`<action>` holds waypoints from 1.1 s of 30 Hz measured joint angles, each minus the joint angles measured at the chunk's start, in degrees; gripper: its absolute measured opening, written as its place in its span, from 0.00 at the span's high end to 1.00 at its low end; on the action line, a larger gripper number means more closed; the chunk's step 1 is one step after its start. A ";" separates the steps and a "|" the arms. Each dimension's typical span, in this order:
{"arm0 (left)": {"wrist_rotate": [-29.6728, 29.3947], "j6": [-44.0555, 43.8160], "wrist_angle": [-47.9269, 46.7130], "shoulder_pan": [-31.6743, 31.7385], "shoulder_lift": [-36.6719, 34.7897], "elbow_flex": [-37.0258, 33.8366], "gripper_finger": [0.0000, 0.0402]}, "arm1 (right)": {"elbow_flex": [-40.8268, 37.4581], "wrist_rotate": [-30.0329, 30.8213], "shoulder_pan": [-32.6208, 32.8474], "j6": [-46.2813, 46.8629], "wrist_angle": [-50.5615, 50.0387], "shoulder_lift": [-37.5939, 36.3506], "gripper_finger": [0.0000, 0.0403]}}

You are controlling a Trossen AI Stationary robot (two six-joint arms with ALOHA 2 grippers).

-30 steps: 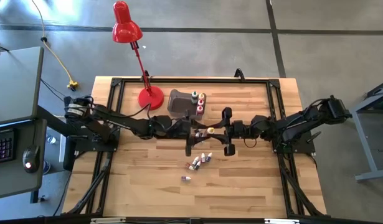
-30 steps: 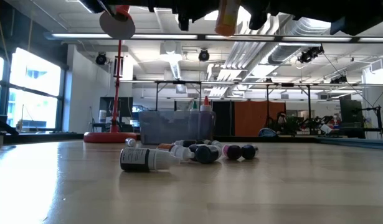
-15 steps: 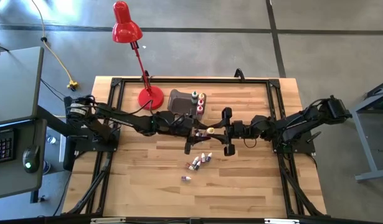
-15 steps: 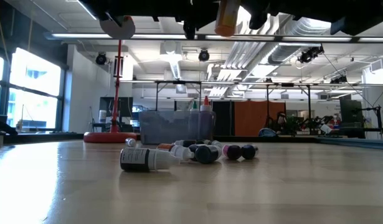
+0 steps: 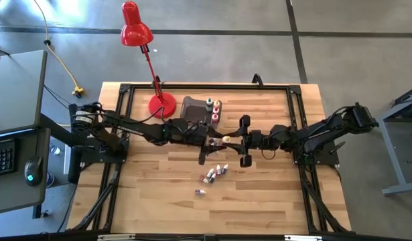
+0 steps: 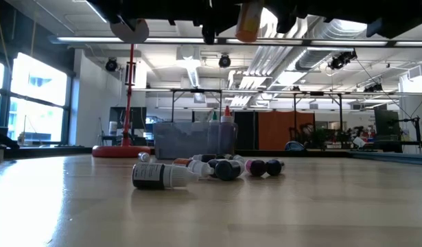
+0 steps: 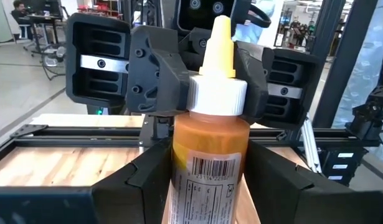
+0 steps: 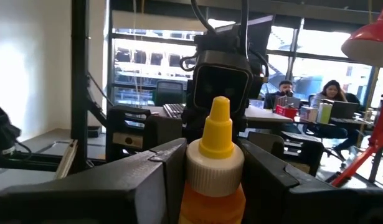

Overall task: Pick & Place food coloring
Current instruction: Put the large yellow food coloring bottle into the bin

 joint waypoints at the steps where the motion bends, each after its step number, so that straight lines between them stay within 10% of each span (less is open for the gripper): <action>1: -0.02 0.01 -0.04 0.02 0.00 0.00 0.55 | 0.00 0.71 0.00 -0.21 -0.21 0.00 0.69; 33: -1.45 -0.09 -2.24 -0.07 -0.13 -0.02 0.64 | -0.07 4.16 -0.04 -6.07 -0.44 0.03 0.53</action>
